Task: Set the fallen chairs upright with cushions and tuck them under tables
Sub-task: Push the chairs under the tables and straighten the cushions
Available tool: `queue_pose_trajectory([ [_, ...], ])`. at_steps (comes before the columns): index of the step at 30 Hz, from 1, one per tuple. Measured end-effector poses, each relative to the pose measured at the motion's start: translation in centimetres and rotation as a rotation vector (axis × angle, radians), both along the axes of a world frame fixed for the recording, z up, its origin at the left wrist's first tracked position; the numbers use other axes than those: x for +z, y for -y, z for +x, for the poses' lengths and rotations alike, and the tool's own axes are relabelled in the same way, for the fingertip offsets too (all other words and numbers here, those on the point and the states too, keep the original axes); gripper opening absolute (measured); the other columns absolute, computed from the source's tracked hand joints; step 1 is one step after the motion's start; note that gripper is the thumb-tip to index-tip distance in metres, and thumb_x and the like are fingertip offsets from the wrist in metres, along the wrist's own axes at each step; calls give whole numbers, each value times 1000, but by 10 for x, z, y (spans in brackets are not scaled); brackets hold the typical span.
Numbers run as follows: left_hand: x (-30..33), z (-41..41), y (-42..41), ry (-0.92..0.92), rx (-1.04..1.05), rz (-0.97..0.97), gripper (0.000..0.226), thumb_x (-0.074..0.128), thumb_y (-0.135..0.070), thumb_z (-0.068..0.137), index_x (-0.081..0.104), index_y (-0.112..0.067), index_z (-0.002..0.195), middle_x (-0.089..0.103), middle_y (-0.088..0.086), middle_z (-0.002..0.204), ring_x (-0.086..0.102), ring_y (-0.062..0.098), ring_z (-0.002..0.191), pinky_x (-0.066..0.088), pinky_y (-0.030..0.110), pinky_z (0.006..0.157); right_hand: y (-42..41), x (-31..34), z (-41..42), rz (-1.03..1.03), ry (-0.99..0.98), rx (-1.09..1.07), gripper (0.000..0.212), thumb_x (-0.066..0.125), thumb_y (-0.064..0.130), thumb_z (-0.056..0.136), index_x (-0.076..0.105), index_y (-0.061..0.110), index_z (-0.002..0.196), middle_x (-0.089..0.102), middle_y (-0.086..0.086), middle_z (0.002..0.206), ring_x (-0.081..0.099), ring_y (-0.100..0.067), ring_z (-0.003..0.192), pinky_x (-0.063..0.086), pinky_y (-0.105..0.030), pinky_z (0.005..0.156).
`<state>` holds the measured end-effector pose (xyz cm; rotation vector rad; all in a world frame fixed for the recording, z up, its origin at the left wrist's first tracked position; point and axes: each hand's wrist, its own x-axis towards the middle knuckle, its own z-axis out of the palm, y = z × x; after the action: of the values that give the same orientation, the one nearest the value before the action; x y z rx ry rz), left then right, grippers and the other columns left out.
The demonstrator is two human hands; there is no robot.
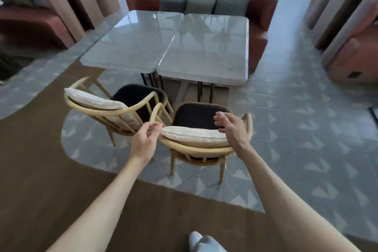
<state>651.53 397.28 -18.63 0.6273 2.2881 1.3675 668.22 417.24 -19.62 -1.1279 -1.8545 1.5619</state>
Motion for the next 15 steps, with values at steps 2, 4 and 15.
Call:
queue_pose_trajectory([
  [2,-23,-27,-6,18,-82,-112,16,61,-37,98,65,-29,111,66,-12,106,62,11,106,45,16,77,-1,-18,-16,25,162,39,34,56,34,103,69,13,126,73,-3,115,67,-17,108,54,-44,101],
  [4,-54,-59,-16,-33,-190,-277,29,67,-32,94,64,-22,121,67,-2,117,62,19,113,52,31,89,0,-45,-36,71,350,55,34,61,31,100,67,13,129,72,-3,120,64,-12,106,52,-32,98],
  [15,-177,-118,-68,-582,-917,-703,62,78,-32,83,50,-19,136,50,5,135,44,23,129,41,37,109,23,-170,-80,463,1278,550,33,59,17,95,57,18,128,53,-7,136,47,-28,131,37,-52,108],
])
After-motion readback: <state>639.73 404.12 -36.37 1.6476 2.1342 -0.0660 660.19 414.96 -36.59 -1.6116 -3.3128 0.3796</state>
